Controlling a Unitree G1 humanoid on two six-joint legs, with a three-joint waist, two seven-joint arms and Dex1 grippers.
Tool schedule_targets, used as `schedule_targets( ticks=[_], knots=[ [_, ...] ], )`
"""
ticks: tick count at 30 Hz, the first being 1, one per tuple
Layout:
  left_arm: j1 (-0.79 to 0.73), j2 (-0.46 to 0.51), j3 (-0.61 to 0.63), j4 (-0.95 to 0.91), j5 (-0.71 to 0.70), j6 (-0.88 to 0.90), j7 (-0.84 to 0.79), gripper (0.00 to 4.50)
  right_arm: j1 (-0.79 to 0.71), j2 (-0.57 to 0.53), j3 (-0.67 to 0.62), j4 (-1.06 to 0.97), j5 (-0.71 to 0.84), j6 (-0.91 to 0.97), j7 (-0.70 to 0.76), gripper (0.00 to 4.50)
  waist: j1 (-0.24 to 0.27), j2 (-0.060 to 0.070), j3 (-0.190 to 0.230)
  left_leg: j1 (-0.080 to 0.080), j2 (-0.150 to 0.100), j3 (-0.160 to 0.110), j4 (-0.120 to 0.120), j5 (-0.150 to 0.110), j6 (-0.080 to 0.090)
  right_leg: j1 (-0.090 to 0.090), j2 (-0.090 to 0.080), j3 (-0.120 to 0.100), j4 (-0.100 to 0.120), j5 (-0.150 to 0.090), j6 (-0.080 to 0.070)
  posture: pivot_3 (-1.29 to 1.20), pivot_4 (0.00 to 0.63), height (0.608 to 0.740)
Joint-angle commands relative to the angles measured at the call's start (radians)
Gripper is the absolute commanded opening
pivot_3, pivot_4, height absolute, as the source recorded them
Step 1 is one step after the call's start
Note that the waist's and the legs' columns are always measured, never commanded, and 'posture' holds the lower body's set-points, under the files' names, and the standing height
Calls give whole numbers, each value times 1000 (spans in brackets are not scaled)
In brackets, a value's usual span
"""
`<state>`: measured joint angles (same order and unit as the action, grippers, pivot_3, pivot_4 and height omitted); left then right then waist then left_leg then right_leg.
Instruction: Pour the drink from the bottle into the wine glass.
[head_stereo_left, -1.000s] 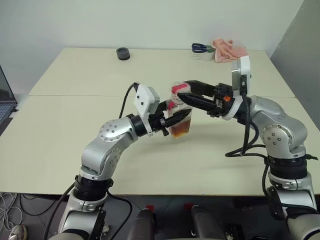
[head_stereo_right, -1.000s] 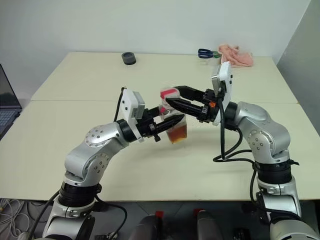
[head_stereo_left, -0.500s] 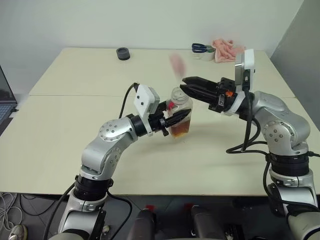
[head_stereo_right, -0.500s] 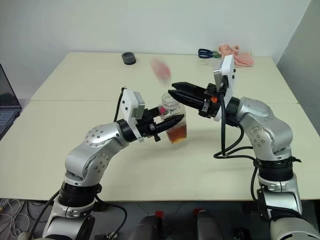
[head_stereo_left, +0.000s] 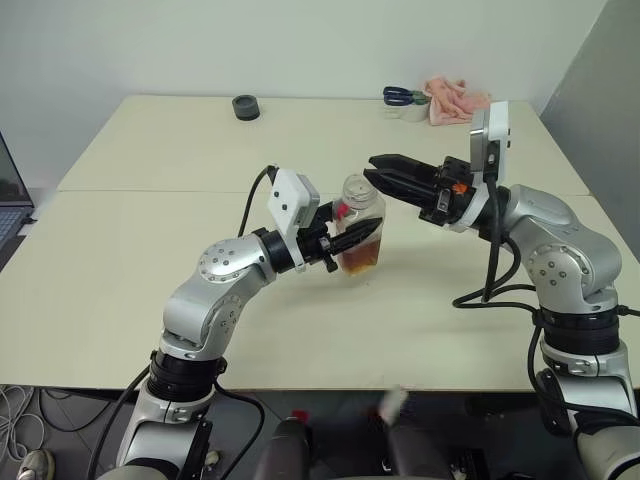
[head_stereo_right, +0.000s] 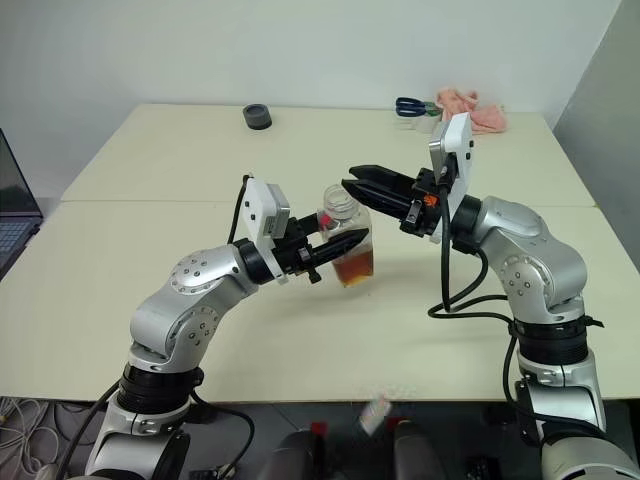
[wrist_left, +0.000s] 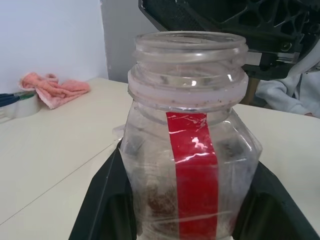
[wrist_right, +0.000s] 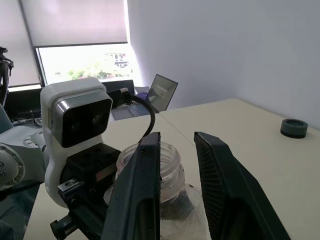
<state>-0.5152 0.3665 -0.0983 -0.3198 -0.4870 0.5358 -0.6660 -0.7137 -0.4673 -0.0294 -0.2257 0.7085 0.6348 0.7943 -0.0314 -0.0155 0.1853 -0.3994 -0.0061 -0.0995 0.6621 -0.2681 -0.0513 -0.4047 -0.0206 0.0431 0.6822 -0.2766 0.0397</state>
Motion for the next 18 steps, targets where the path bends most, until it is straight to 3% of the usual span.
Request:
schedule_targets(
  ticks=[1, 7, 18],
  knots=[
    [-7, -7, 13, -54, -10, -20, 2, 1805, 8, -5, -27, -38, 3, -18, -7, 1129, 0, 0, 0, 0, 0, 0, 0, 0, 0, 0, 0, 0, 0, 0, 0, 0, 150, 740],
    [-5, -11, 29, -49, -5, -18, 34, 1805, 21, -11, -31, -51, 5, -19, -12, 1129, 0, 0, 0, 0, 0, 0, 0, 0, 0, 0, 0, 0, 0, 0, 0, 0, 150, 740],
    [14, -24, 159, 87, 186, -97, 326, 1805, 128, -49, -37, -160, 12, -27, -2, 1129, -1, 0, 0, 0, 0, 0, 0, 0, 0, 0, 0, 0, 0, 0, 0, 0, 150, 740]
  ],
)
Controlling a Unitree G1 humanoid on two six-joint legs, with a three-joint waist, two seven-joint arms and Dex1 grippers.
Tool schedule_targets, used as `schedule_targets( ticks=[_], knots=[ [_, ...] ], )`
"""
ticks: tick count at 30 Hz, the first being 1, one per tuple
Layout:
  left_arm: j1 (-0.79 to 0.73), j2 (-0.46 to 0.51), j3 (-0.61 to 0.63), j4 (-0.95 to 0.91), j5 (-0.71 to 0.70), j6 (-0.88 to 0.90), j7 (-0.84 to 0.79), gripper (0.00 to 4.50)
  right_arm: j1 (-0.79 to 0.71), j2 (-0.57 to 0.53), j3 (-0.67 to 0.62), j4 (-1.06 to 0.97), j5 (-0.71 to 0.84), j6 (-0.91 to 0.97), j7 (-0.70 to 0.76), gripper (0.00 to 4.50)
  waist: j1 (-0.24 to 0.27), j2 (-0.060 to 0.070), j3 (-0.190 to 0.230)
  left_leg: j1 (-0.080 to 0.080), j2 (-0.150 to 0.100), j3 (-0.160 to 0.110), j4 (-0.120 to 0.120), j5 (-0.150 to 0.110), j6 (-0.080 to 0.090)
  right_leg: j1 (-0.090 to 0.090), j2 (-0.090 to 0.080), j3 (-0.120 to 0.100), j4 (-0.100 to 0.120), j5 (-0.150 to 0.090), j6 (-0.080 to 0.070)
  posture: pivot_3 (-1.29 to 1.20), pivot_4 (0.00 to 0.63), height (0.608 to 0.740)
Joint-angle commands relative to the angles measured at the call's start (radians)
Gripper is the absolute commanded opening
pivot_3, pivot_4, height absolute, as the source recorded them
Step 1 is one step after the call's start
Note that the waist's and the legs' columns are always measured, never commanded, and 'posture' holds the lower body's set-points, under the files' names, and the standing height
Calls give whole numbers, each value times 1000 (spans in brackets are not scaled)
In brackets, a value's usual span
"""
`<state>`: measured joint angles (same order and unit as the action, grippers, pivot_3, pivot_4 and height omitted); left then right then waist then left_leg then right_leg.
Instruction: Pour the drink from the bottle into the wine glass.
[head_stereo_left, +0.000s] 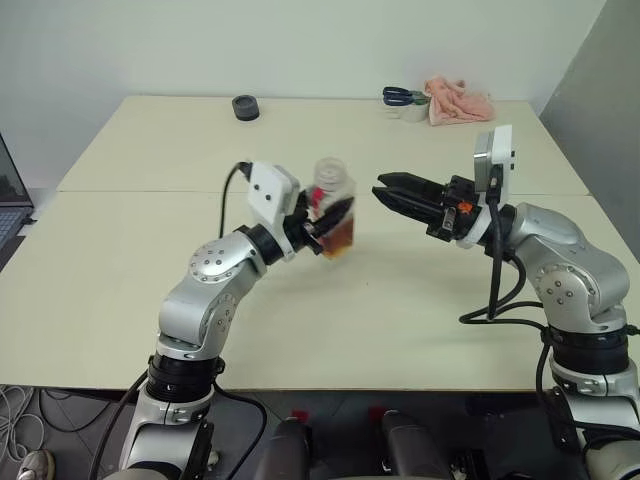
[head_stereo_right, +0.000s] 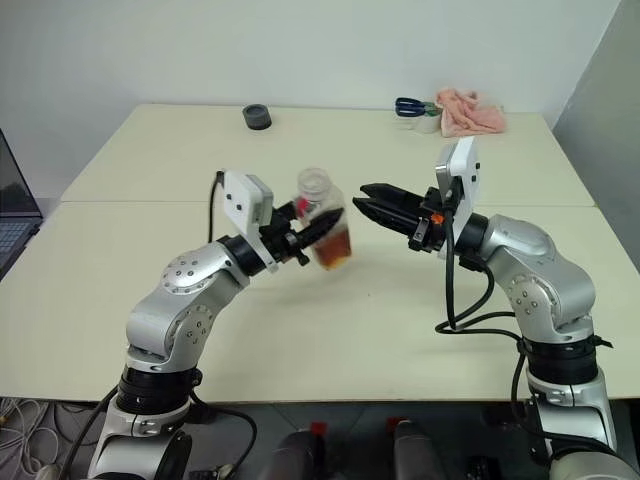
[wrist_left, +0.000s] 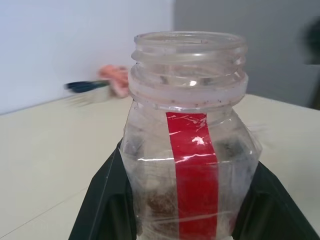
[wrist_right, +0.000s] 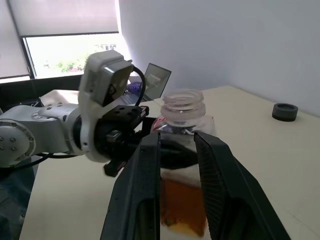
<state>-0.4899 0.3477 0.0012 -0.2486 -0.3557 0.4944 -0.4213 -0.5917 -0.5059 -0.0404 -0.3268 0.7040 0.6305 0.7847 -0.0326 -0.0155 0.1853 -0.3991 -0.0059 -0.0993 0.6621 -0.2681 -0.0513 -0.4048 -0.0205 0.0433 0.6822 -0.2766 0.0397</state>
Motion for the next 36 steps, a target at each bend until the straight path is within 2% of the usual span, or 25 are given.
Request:
schedule_targets(
  ticks=[1, 5, 10, 18, 28, 31, 36],
  knots=[
    [-15, -8, 78, 34, 74, -67, 116, 1805, 13, -8, -21, -73, 21, -22, 9, 1129, 1, 0, 0, 0, 0, 0, 0, 0, 0, 0, 0, 0, 0, 0, 0, 0, 150, 740],
    [-22, -11, 148, 93, 133, -115, 225, 1805, 43, 6, 15, -126, 18, -39, 22, 1129, 1, 0, 0, 0, 0, 0, 0, 0, 0, 0, 0, 0, 0, 0, 0, 0, 150, 740],
    [-1, -6, 225, 155, 151, -175, 284, 1805, 72, 21, 71, -146, -16, -81, 49, 1129, 2, 0, 0, 0, 0, -1, 0, 0, 0, 0, 0, -1, 0, 0, 0, 0, 150, 740],
    [7, 7, 302, 328, 129, -327, 258, 1805, 100, 47, 150, -86, -112, -173, 76, 1129, 3, -1, 0, 0, 0, -1, 0, 0, 0, 0, -1, -1, 0, 0, 0, 0, 150, 740],
    [-17, 36, 328, 498, 85, -423, 155, 1805, 114, 81, 153, -38, -174, -124, -25, 1129, 3, -1, 0, 0, 0, -1, 0, 0, 0, 0, -1, -1, 0, 0, 0, 0, 150, 740],
    [-18, 43, 326, 513, 83, -433, 147, 1805, 137, 60, 158, -41, -208, -116, -42, 1740, 3, -1, -1, 0, 0, -1, 0, 0, 0, 0, -1, -1, 0, 0, 0, 0, 150, 740],
    [-17, 53, 332, 520, 80, -438, 138, 1805, 175, 47, 155, -58, -228, -109, -54, 3408, 2, -1, -1, 0, 0, -1, 0, 0, 0, 0, -1, -1, 0, 0, 0, 0, 150, 740]
  ],
)
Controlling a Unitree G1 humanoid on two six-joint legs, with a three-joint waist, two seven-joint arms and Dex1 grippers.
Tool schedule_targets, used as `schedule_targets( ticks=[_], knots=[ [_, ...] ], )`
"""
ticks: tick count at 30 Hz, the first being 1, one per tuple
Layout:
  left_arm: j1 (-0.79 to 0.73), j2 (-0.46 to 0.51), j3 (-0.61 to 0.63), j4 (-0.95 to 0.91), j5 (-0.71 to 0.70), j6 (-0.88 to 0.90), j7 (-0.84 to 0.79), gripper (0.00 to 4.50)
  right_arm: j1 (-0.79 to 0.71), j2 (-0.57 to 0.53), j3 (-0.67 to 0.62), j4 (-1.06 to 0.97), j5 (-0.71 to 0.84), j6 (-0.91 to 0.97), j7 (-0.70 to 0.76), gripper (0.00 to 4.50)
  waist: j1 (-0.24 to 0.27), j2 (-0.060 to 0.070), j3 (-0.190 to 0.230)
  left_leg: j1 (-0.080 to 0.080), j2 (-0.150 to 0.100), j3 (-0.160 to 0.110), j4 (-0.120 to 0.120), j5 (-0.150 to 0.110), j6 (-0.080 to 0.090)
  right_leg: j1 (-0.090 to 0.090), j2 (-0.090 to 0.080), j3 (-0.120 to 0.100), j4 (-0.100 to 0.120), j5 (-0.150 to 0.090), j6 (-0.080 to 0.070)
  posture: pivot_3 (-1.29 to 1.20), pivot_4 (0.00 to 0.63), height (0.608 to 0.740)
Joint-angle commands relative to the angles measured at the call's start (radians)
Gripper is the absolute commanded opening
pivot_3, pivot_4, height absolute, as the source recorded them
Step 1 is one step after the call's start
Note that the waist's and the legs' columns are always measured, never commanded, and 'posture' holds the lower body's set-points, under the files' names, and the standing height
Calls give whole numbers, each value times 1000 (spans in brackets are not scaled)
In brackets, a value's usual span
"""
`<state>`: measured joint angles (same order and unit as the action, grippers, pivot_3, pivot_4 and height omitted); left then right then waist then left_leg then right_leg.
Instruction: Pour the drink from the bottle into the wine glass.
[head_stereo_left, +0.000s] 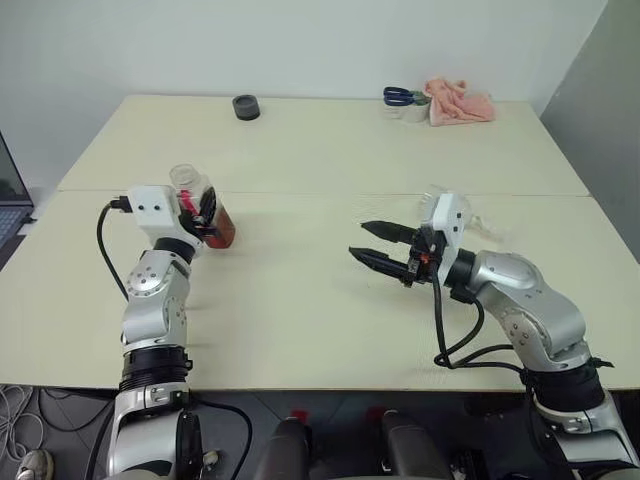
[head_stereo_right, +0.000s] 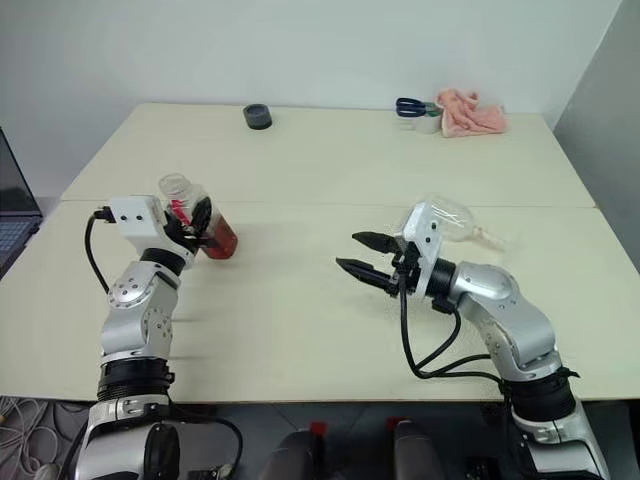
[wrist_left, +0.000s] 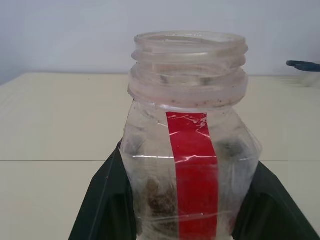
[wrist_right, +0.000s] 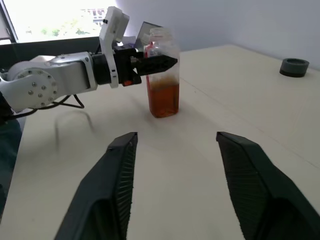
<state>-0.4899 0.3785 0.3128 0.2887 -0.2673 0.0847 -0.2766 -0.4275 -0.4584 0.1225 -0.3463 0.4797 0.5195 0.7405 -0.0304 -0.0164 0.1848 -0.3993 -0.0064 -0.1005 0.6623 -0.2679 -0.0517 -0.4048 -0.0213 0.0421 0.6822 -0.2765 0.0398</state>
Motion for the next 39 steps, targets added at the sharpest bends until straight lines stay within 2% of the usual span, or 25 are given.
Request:
schedule_targets(
  ticks=[1, 3, 17, 25, 33, 39],
  knots=[
    [-16, 22, 20, -18, -9, -28, -7, 1805, 15, 1, -10, -43, 1, 6, -13, 3821, 0, 0, 0, 0, 0, 0, 0, 0, 0, 0, 0, 0, 0, 0, 0, 0, 150, 740],
    [-10, 22, 21, -19, -12, -28, -9, 1805, 28, -1, 3, -68, -8, 14, -21, 4452, 0, 0, 0, 0, 0, 0, 0, 0, 0, 0, 0, 0, 0, 0, 0, 0, 150, 740],
    [9, 22, 20, 2, 7, -33, -1, 1805, 27, 15, 16, -86, -16, 32, -42, 4452, 0, 0, 0, 0, 0, 0, 0, 0, 0, 0, 0, 0, 0, 0, 0, 0, 150, 740],
    [34, 20, 23, -15, 1, -27, 10, 4409, 17, 16, 16, -75, -24, 20, -36, 4500, 0, 0, 0, 0, 0, -1, 0, 0, 0, 0, 0, 0, 0, 0, 0, 0, 150, 740],
    [98, 5, 17, -75, 5, 14, 53, 4484, 25, 22, 15, -71, -25, 18, -39, 4500, -1, 0, 0, 0, 0, 0, 0, 0, 0, 0, 0, 0, 0, 0, 0, 0, 150, 740],
    [287, -48, -10, -295, -20, 128, 70, 4484, 85, -9, -6, -93, -36, 30, -55, 4500, 0, 0, 0, 0, 1, -2, 0, 0, 0, 0, -1, 0, 0, 0, 0, 0, 150, 740]
  ],
)
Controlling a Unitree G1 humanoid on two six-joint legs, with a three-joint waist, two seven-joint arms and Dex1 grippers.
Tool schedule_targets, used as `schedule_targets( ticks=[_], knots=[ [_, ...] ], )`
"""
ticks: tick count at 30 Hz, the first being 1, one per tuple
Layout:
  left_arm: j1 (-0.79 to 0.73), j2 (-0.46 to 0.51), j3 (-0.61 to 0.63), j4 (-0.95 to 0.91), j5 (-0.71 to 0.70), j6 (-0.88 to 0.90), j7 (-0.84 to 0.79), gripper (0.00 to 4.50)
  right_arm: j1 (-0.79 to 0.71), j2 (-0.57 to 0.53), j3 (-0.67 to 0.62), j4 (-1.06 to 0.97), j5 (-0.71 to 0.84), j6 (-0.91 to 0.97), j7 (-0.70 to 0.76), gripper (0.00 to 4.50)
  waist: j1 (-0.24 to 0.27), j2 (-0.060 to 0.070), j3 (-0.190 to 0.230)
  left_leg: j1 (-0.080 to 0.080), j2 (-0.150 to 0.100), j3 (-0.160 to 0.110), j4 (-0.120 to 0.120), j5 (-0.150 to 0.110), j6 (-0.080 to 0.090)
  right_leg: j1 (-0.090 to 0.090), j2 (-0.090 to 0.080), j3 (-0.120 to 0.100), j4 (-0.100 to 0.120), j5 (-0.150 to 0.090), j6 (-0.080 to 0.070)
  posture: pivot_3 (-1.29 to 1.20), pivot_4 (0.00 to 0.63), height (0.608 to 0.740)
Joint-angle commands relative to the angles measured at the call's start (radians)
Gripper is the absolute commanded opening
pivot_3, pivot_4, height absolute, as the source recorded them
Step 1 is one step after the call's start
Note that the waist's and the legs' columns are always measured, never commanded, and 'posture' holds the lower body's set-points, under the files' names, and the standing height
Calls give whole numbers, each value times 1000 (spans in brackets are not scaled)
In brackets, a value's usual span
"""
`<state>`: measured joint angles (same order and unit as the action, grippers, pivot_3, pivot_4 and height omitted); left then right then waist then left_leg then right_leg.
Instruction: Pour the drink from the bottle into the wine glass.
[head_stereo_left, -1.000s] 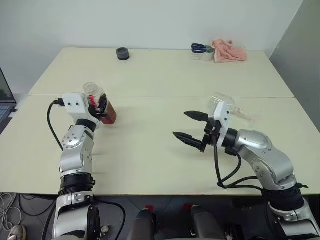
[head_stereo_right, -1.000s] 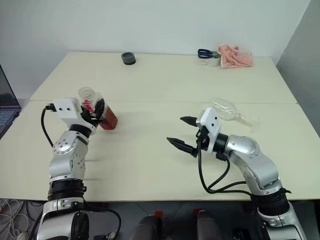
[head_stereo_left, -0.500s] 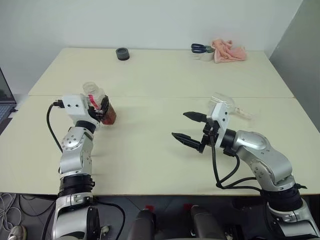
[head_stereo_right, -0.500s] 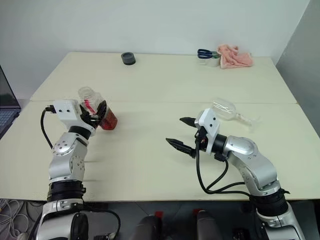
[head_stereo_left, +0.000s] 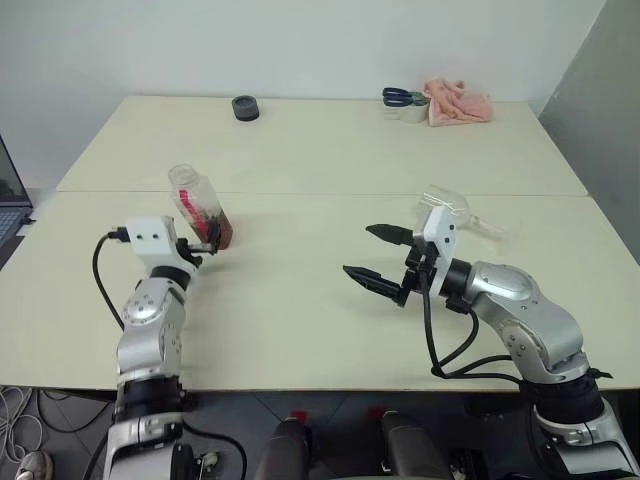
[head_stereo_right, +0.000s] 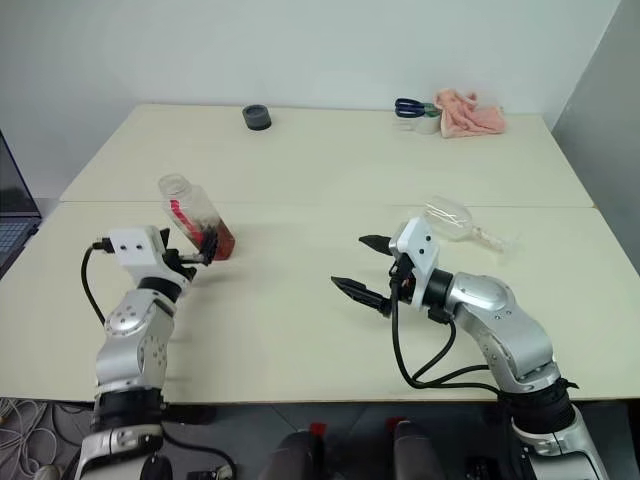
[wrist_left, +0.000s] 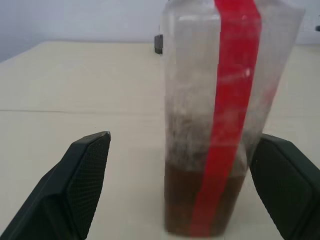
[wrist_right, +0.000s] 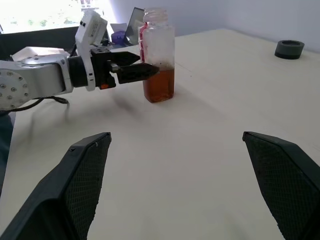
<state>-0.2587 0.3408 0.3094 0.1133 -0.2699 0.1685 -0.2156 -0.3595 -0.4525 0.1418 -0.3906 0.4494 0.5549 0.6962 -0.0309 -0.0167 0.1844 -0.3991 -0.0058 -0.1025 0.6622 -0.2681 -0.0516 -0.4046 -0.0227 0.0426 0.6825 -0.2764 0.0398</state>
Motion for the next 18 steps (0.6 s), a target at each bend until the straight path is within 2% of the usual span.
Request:
schedule_targets(
  ticks=[1, 6, 9, 12, 18],
  knots=[
    [98, -20, -13, -167, -23, 68, 9, 4484, 34, -25, -32, -55, -11, 1, -20, 4500, 0, -1, 0, 0, 0, 0, 0, 0, 0, 0, 0, 0, 0, 0, 0, 0, 150, 740],
    [253, -12, -87, -370, -49, 192, -52, 4484, 108, -109, -31, -53, -100, 23, -67, 4500, 1, -1, 0, 0, 0, 0, 0, 0, 0, 1, 0, -1, 0, 0, 0, 0, 150, 740],
    [319, 74, -209, -532, -85, 233, -220, 4484, 95, -161, -34, -16, -178, -4, -90, 4500, 1, -1, 0, 0, -1, 2, 0, 0, 0, 1, 0, 0, 0, 0, 0, 0, 150, 740],
    [326, 142, -271, -648, -132, 274, -321, 4484, 75, -218, -24, 35, -268, -64, -88, 4500, 1, -1, 0, 1, 0, 3, 0, 0, 0, 1, 1, 0, 0, 0, 0, 0, 150, 740],
    [263, 257, -296, -767, -282, 401, -465, 4484, 15, -263, -24, 167, -408, -136, -130, 4500, -2, -1, 0, 2, 1, 5, -1, 0, 0, 1, 3, 2, 0, 0, 0, 0, 150, 740]
  ],
)
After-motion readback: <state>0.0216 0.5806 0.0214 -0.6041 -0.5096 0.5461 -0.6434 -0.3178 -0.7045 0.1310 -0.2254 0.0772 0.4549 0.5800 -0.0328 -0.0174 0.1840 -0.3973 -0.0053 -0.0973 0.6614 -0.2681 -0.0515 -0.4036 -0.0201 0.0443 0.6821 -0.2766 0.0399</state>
